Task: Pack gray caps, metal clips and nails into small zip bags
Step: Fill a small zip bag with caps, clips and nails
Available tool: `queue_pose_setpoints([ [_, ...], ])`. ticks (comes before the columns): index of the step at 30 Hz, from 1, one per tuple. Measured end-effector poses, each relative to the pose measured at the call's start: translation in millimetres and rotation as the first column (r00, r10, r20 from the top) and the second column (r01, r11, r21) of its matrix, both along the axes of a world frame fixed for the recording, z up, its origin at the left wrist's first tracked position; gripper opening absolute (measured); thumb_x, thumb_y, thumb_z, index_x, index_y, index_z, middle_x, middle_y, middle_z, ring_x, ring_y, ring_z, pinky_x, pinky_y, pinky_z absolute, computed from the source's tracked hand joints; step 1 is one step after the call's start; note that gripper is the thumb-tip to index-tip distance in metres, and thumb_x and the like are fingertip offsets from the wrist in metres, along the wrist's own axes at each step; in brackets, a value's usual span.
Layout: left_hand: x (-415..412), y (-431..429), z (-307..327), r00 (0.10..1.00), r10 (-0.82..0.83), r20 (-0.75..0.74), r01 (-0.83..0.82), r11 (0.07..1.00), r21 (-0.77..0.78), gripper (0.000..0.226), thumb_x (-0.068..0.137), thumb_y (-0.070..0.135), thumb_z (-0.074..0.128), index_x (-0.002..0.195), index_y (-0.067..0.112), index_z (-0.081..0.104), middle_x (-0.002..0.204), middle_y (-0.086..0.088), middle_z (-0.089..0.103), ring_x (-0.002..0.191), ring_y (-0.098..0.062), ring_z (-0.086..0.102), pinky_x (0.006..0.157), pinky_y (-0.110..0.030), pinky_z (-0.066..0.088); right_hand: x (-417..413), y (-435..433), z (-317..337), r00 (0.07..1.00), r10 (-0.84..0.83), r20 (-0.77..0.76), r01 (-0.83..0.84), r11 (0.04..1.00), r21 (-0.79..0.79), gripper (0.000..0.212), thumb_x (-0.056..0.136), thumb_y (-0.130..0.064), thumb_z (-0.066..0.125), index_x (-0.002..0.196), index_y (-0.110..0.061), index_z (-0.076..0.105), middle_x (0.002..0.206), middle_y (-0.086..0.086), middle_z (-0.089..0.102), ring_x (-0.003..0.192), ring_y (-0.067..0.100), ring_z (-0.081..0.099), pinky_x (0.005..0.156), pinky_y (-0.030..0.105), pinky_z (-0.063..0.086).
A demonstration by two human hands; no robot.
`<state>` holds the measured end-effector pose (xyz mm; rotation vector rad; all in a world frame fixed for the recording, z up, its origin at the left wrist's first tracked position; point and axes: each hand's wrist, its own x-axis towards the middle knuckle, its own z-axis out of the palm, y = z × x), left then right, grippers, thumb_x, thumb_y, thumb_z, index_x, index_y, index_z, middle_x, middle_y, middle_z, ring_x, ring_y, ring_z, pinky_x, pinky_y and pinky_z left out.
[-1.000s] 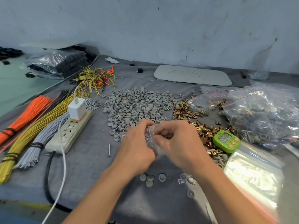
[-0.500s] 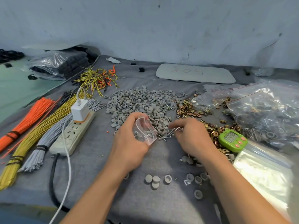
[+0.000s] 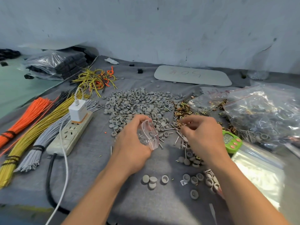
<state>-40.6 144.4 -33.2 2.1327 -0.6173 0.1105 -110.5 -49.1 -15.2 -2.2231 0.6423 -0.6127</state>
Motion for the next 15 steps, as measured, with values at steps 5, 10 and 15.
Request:
queue_pose_setpoints([
  [5,-6.7,-12.6,1.7,0.999,-0.048,0.014,0.048,0.999,0.026,0.068,0.064,0.026,0.087,0.113,0.051,0.047,0.107,0.023,0.064,0.097,0.01,0.057,0.075,-0.012,0.039,-8.8,23.3,14.4,0.923,0.161,0.349,-0.285,0.896,0.342,0.02,0.081,-0.008,0.082,0.083,-0.028,0.081,0.071,-0.004,0.077,0.059,0.006,0.068,0.057,0.019,0.052],
  [10,-10.0,-14.7,5.5,0.997,-0.077,-0.013,0.076,0.996,-0.046,0.072,0.054,0.036,0.087,0.111,0.053,0.046,0.101,0.027,0.066,0.089,0.01,0.06,0.066,-0.008,0.044,-4.1,41.4,13.4,0.925,0.306,0.223,-0.337,0.934,0.115,0.02,0.079,-0.017,0.086,0.081,-0.037,0.083,0.074,-0.027,0.073,0.072,-0.005,0.068,0.063,0.008,0.047],
  [15,-8.1,-12.8,4.4,0.998,-0.048,-0.042,0.04,0.984,-0.173,0.062,0.056,0.035,0.082,0.109,0.046,0.052,0.097,0.021,0.07,0.083,0.0,0.067,0.072,-0.03,0.055,-0.6,25.3,11.0,0.952,0.139,0.274,-0.185,0.971,0.151,0.016,0.086,-0.025,0.077,0.081,-0.04,0.082,0.076,-0.029,0.073,0.073,-0.006,0.068,0.06,0.009,0.048],
])
